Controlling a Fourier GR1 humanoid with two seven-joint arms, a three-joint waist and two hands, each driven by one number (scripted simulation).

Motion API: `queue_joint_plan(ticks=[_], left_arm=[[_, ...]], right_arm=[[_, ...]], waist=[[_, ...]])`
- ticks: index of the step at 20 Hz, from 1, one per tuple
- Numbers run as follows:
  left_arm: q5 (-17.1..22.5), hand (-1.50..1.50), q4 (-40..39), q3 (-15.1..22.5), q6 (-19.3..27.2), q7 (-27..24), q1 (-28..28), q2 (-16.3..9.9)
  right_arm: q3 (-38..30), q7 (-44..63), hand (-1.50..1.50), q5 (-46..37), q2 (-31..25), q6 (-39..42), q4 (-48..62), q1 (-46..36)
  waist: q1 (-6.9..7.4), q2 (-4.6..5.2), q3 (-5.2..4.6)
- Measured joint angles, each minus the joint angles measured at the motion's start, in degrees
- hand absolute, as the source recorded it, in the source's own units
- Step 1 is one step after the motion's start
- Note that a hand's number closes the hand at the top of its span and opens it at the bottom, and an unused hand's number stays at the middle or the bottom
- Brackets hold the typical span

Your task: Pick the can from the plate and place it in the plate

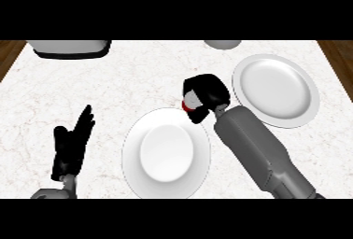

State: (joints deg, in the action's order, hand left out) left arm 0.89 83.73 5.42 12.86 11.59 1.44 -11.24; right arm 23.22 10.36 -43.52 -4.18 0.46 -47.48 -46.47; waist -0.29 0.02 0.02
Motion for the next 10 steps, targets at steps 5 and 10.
queue_joint_plan(ticks=[5, 10], left_arm=[[-0.69, 0.0, 0.21, 0.42, 0.4, 0.86, 0.26, 0.38], [-0.96, 0.0, -0.12, 0.4, 0.62, 1.23, 0.5, 0.8]], right_arm=[[-5.39, 9.82, 1.5, -2.66, -2.65, -8.05, -0.66, -2.15], [-8.07, 16.95, 1.5, -6.96, -5.03, -16.29, -6.17, -2.91]], waist=[[-0.02, -0.11, -0.01], [-0.44, -0.34, -0.03]])
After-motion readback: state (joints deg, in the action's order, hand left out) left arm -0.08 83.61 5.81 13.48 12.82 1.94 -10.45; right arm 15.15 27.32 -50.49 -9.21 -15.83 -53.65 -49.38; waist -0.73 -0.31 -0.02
